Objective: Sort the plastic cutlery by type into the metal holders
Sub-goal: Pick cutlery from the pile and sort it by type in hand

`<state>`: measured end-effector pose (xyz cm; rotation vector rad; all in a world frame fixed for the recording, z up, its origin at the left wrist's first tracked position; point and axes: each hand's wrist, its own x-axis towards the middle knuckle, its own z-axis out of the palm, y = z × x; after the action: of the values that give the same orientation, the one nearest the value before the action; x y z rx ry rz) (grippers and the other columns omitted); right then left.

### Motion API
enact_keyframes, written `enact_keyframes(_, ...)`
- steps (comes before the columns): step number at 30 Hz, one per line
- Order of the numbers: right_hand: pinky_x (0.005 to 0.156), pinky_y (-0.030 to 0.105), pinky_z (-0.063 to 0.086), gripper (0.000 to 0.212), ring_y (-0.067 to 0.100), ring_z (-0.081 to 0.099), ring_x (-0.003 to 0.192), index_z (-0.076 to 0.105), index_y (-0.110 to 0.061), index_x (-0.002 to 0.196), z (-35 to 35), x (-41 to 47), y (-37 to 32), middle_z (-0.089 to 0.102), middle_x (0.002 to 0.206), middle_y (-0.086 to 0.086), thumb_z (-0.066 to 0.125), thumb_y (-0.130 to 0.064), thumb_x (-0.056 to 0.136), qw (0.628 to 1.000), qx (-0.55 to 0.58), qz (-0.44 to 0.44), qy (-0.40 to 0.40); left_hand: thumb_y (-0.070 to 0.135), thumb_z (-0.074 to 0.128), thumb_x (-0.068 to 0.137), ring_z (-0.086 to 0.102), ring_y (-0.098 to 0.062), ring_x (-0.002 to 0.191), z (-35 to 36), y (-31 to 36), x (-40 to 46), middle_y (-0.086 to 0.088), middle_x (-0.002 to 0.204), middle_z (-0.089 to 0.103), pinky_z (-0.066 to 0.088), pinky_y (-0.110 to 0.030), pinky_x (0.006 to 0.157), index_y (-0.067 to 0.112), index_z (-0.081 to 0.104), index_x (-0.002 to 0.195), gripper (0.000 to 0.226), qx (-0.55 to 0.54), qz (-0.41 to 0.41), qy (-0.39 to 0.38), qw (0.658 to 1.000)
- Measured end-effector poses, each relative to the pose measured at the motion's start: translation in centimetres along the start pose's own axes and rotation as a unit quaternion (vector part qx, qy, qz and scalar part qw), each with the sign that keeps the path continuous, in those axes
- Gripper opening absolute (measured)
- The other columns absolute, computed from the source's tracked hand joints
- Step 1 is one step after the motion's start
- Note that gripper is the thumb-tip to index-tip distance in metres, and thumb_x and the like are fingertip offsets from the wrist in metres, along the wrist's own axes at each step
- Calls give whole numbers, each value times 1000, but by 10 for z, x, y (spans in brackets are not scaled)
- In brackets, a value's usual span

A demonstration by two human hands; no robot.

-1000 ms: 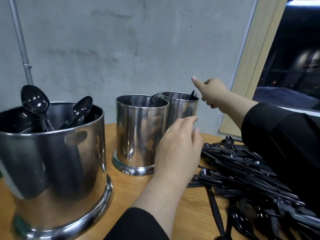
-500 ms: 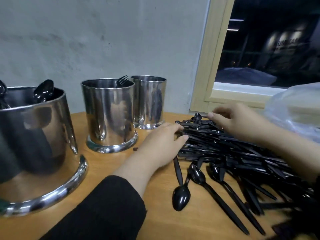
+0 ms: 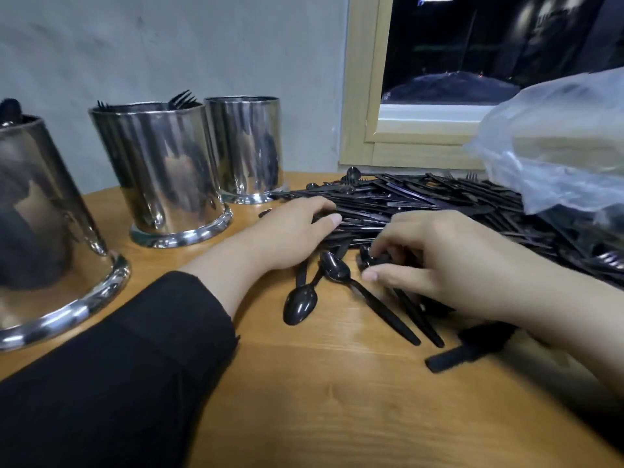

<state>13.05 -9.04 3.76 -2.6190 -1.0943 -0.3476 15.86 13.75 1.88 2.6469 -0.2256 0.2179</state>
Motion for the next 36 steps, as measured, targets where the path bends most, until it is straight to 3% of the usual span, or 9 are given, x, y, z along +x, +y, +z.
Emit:
enact_keyframes(5,70,27,45,42,4,53,78,61,-31,82,21,0,-12,54,84,-15,52,-72,83,999,-45,-20,-9,38,45,108,58,-15,119,-13,0,-6,5,128,67,38,-25,91,22,65,131,34,-42,0,123,992)
enact_keyframes(10,60,20,35,30,1,51,71,58,-28,75,27,-2,-13,53,76,-13,64,-55,87,1000,-17,5,-25,40,48,106,64,-20,79,-19,-7,-12,-5,88,72,52,-37,76,13,72,94,38,-124,-20,218,968)
enact_keyframes(14,56,19,38,28,4,53,60,61,-26,72,23,-1,-16,61,64,-11,67,-48,88,993,91,63,52,52,47,103,55,-3,55,-21,4,-22,-2,72,70,46,-27,67,13,76,80,54,-206,-19,205,957)
enact_keyframes(17,53,14,37,28,3,50,52,63,-24,72,18,1,-15,59,59,-17,67,-44,91,976,161,98,113,61,51,97,58,-8,56,-20,16,-30,4,60,65,49,-29,76,8,65,65,64,-246,-6,122,962)
enact_keyframes(22,48,15,35,31,6,43,46,61,-25,70,16,0,-15,53,52,-13,65,-46,92,968,192,110,119,33,66,98,59,-6,61,-7,25,-32,8,69,68,49,-24,63,12,72,84,26,-337,41,37,940)
enact_keyframes(26,47,19,34,38,6,49,46,64,-27,74,9,-1,-11,58,53,-7,54,-60,91,979,117,135,102,18,61,102,73,-23,76,-10,31,-30,-10,83,75,57,-32,68,9,64,95,12,-511,12,75,856)
enact_keyframes(29,52,28,39,45,3,55,53,63,-29,74,1,-4,-9,63,57,-6,51,-70,87,986,-5,161,32,16,56,103,74,-28,80,-21,29,-28,-16,94,78,59,-35,72,13,56,96,8,-587,-4,130,799)
enact_keyframes(32,52,27,41,43,3,57,59,64,-29,74,1,-6,-10,66,64,-6,57,-71,84,984,-64,162,-38,16,51,104,75,-28,78,-26,25,-27,-13,84,77,60,-34,69,12,54,100,6,-611,-20,166,774)
enact_keyframes(36,54,23,42,36,0,56,64,66,-30,78,8,-5,-14,66,71,-7,64,-65,84,984,-77,148,-57,25,52,106,54,-17,50,-21,19,-23,1,59,54,48,-30,52,16,58,95,16,-577,-70,190,791)
